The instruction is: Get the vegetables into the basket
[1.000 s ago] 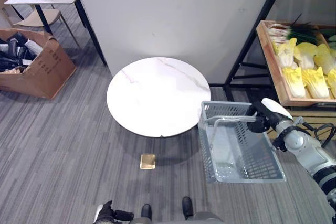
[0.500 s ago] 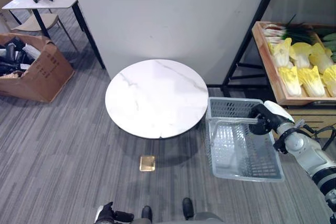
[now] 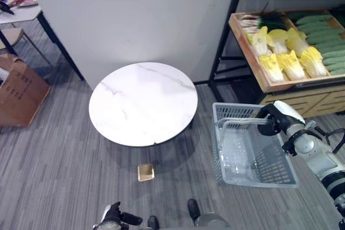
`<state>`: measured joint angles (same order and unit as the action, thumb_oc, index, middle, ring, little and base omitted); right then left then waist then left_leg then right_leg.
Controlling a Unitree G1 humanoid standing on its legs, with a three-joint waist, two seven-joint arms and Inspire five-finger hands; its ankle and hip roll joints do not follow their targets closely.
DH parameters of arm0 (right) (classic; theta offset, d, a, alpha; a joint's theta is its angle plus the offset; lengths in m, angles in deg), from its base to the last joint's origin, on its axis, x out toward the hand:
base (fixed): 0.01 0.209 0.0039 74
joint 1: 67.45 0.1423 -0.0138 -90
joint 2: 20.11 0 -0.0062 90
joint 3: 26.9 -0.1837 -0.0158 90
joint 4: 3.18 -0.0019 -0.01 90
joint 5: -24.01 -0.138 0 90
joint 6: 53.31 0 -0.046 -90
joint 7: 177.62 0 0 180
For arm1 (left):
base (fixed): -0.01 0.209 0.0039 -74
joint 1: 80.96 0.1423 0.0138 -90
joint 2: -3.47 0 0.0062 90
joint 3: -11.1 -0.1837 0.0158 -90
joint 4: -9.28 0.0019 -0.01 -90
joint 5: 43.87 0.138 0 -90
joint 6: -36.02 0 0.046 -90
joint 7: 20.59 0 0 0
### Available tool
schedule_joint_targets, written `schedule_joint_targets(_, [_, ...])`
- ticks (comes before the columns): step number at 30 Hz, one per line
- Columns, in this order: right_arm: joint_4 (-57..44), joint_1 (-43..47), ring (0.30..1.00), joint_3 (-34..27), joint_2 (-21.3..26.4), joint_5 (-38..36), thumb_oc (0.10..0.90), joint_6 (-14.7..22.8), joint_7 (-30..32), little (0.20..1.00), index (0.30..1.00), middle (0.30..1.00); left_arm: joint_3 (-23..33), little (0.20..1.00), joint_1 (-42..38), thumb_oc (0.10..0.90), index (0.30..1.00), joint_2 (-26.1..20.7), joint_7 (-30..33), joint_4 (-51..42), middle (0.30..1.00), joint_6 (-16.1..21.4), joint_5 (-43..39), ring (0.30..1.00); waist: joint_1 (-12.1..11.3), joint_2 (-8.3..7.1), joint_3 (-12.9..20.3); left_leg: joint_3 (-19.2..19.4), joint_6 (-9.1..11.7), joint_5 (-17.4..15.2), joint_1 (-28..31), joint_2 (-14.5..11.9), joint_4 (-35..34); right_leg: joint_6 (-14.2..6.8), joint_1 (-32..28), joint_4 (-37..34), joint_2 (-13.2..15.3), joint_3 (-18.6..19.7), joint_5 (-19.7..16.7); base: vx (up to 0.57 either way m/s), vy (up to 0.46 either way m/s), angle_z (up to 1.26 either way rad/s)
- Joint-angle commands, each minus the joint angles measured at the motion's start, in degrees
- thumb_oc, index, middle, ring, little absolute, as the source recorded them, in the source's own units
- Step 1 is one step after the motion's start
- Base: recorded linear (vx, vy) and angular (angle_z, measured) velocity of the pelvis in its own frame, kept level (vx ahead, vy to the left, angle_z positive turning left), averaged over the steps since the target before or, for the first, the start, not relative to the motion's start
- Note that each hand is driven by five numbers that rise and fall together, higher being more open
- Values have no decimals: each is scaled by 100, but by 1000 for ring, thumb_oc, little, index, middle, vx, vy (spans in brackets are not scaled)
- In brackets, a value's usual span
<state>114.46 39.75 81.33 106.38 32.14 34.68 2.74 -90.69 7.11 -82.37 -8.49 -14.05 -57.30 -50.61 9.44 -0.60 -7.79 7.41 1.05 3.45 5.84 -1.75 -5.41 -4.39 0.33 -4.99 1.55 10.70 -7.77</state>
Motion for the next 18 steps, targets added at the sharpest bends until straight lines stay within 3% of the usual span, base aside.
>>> schedule_joint_targets(1, [-363, 1012, 300, -733, 323, -4, 400, 266, 620, 300, 300, 300, -279, 1000, -383, 900, 1000, -212, 40, 109, 1000, 162, 137, 1000, -69, -277, 82, 331, 120, -562, 309, 179, 41, -690, 261, 369, 205, 259, 76, -129, 33, -58])
schedule_joint_targets(4, [-429, 1102, 300, -630, 207, 63, 400, 275, 658, 300, 300, 300, -288, 1000, -409, 900, 1000, -354, 14, -104, 1000, 184, 137, 1000, -82, -307, -138, 831, 129, -626, 380, 64, 41, -779, 566, 624, 243, -131, 7, -140, -38, -129])
schedule_joint_targets(10, [-359, 1565, 300, -308, -37, 113, 400, 206, 672, 300, 300, 300, -420, 1000, -478, 900, 1000, -588, -234, -740, 1000, 236, -71, 1000, -256, -385, -374, 1876, 242, -706, 464, -199, 332, -613, 941, 1037, 978, -2416, -126, -114, -87, -142])
schedule_joint_targets(15, [-199, 1981, 300, 83, -38, 189, 400, 127, 543, 300, 300, 300, -456, 1000, -484, 900, 1000, -573, -313, -986, 1000, 220, -192, 1000, -263, -375, -390, 2345, 327, -683, 575, -326, 377, -658, 922, 1181, 1417, -3016, -246, -24, -102, -86])
schedule_joint_targets(16, [-159, 2043, 300, 170, -74, 281, 400, 119, 547, 300, 300, 300, -458, 1000, -478, 900, 1000, -545, -302, -1093, 1000, 220, -221, 1000, -333, -322, -391, 2508, 386, -809, 698, -373, 419, -793, 843, 1151, 1627, -3448, -287, 50, -46, -88])
schedule_joint_targets(18, [-154, 2052, 300, 181, -72, 296, 400, 109, 539, 300, 300, 300, -433, 1000, -456, 900, 1000, -540, -300, -1104, 1000, 201, -242, 1000, -348, -332, -404, 2585, 403, -775, 698, -418, 434, -761, 883, 1185, 1726, -3590, -350, 7, -73, -72])
